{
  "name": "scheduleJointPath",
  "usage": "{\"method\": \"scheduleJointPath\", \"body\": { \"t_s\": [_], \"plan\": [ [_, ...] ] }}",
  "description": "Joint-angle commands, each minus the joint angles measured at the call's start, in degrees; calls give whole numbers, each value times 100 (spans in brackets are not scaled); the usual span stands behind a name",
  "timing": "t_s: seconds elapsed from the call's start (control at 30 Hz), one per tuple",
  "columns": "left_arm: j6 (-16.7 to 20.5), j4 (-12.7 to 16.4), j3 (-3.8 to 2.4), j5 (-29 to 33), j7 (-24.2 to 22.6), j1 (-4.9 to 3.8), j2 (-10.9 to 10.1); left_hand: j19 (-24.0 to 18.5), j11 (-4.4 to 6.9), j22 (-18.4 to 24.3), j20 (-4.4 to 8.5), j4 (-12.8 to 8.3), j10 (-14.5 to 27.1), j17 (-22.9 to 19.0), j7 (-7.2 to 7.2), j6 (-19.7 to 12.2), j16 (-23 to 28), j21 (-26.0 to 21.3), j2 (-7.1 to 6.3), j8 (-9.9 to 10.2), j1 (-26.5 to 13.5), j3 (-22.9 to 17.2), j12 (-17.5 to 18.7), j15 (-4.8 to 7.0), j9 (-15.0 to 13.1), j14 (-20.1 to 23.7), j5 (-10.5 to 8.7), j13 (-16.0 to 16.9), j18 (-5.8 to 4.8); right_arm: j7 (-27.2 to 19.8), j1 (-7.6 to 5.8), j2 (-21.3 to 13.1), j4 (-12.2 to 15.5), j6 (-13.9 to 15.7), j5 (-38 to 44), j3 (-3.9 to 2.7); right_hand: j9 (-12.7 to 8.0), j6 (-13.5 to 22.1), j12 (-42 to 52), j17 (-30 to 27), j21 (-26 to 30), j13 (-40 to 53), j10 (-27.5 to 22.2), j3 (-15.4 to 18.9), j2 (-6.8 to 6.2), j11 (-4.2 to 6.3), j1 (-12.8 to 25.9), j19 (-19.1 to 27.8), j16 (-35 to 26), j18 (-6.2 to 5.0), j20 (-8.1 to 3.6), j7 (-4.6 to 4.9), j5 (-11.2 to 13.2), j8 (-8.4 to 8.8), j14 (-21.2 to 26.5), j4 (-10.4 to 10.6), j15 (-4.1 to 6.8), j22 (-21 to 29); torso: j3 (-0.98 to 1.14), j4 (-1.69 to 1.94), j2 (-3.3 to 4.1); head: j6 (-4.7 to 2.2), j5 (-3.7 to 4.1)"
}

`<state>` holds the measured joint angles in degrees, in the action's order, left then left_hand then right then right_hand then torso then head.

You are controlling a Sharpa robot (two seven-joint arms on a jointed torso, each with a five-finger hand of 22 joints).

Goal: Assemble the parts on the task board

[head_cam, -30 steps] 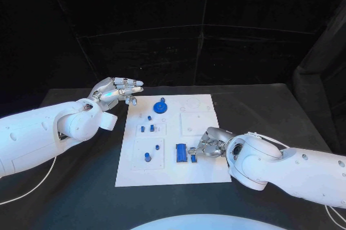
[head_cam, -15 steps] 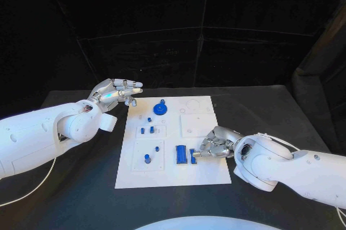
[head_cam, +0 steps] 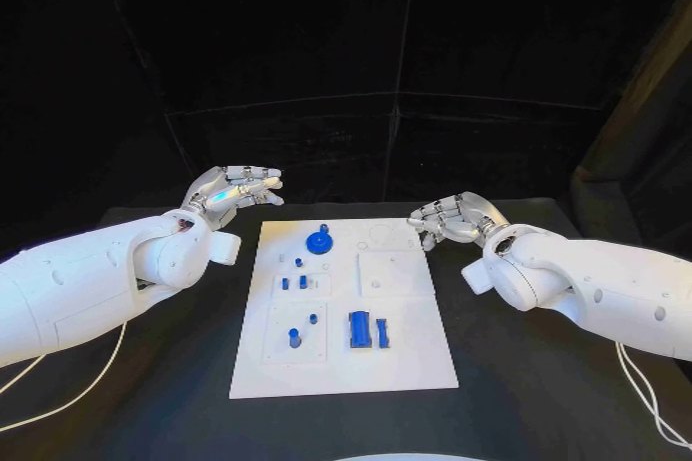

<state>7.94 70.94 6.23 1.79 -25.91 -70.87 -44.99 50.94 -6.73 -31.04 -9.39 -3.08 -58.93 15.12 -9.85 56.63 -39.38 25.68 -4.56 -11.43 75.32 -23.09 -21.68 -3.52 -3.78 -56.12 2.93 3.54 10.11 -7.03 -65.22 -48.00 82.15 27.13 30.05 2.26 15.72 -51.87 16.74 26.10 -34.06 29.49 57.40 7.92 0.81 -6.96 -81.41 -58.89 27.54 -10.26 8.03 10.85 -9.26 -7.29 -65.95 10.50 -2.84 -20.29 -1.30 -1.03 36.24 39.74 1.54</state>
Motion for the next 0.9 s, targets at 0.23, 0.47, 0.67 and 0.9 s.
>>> {"method": "scheduleJointPath", "body": {
  "t_s": [0.23, 0.47, 0.67, 0.9],
  "plan": [
    [212, -693, -10, 576, -417, 111, 537, -1114, -318, 965, -477, 201, 177, -804, 34, -188, 1913, -1369, -132, 436, -149, 198, 1051, -520, 8, 547, 5, -8, -100, -1975, -53, 892, -1508, -962, -1683, -8, -625, -192, -1095, -1720, 2104, -1927, 232, -9, 325, -238, -213, 114, -2109, -16, 492, 22, 325, 385, 449, -819, -431, 1407, -8, -2, -189, -398, 42],
    [188, -1063, -6, 451, -272, 188, 896, -2351, -57, 1952, -197, 308, 1886, -1512, 303, -1762, 2953, -2037, 456, 1143, -2281, 1062, 1678, -301, 378, 1946, -293, -354, -302, -1698, -45, 1216, -1947, -810, -1476, -7, -1043, 1383, -1674, -2160, 2601, -2492, -1449, -246, -81, 92, 2358, 1556, -2754, 309, 50, -276, 469, 729, 1973, -1050, -147, 2029, 9, 18, -174, -498, 19],
    [450, -836, -53, 403, -281, 255, 830, -2805, 88, 2181, 10, 308, 2590, -1512, 416, -2456, 3162, -2134, 456, 1143, -3229, 1307, 2168, -174, 378, 2590, -293, -354, -370, -1754, 8, 1131, -1684, -568, -1623, -28, -1158, 2025, -1674, -2610, 2757, -2949, -2181, -331, -81, 198, 3393, 2264, -2754, 378, -119, -417, 926, 729, 2728, -1050, 284, 2029, 57, 52, -305, -513, -50],
    [1197, -190, -187, 266, -306, 448, 641, -3317, 219, 2387, 219, 308, 3329, -1512, 546, -3174, 3336, -2568, 456, 1143, -4190, 1532, 2168, -55, 378, 3266, -293, -354, -456, -1912, 159, 888, -935, 120, -2043, -88, -1572, 2735, -1674, -2610, 2901, -2949, -2980, -792, -81, 696, 4457, 3078, -2754, 468, -272, -568, 926, 729, 3596, -1050, 284, 2029, 126, 101, -495, -535, -149]
  ]
}}
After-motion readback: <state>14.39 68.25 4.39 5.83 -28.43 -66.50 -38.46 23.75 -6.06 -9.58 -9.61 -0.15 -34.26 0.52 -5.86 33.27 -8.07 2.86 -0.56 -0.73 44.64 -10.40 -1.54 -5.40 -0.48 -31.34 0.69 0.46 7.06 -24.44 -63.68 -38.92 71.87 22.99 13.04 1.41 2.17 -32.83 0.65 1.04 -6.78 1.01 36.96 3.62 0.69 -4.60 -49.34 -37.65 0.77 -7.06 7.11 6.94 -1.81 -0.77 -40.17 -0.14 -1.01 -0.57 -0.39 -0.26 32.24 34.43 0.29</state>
